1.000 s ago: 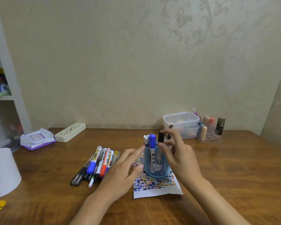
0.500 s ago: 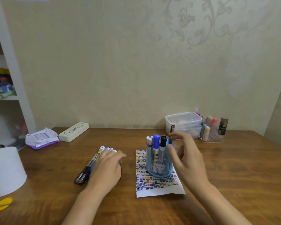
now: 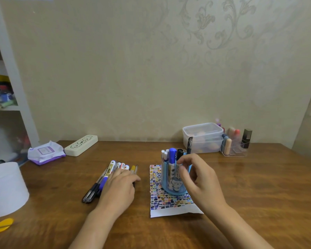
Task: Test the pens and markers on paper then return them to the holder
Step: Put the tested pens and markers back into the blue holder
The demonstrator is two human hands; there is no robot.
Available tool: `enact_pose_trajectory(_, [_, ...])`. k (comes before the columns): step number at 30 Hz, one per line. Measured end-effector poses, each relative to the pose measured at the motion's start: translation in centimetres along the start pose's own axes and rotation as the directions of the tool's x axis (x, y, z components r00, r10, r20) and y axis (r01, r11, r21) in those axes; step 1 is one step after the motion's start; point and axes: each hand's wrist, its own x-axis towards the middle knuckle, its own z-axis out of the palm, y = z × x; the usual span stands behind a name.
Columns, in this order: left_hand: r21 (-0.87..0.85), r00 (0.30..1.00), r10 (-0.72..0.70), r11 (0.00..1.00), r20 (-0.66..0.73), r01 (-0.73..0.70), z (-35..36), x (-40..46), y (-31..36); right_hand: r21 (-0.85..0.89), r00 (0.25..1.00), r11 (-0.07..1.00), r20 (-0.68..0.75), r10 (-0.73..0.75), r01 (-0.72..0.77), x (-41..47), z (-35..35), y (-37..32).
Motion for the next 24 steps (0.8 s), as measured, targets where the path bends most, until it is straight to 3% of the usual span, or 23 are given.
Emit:
enact_pose_trajectory(6, [-0.058,0.999,-0.033,0.998,0.008,0.033,0.24,0.09,-0.11,-0.032,0.999,0.999,0.041,0.001,0.001,0.0,-0.01,0.15])
enact_pose_trajectory(12, [-0.044,0.992,0.109,0.993,0.066,-0.107,0.28,0.02,0.31,-0.026,0.997,0.999,0.067,0.024,-0.023,-0.05,-0.1,0.35])
enact_pose_trajectory(19, [-0.012,0.987,0.138,0.99,0.081,-0.137,0.21,-0.23,0.2,0.0,0.992,0.999,0.119,0.033,-0.033,-0.05,-0.16,0.32])
enact_pose_trajectory(24, [-0.078,0.981,0.192,0.979,0.024,-0.19,0.2,-0.1,0.54,0.019,0.984,1.0,0.18,-0.011,0.008,-0.07,-0.08,0.3])
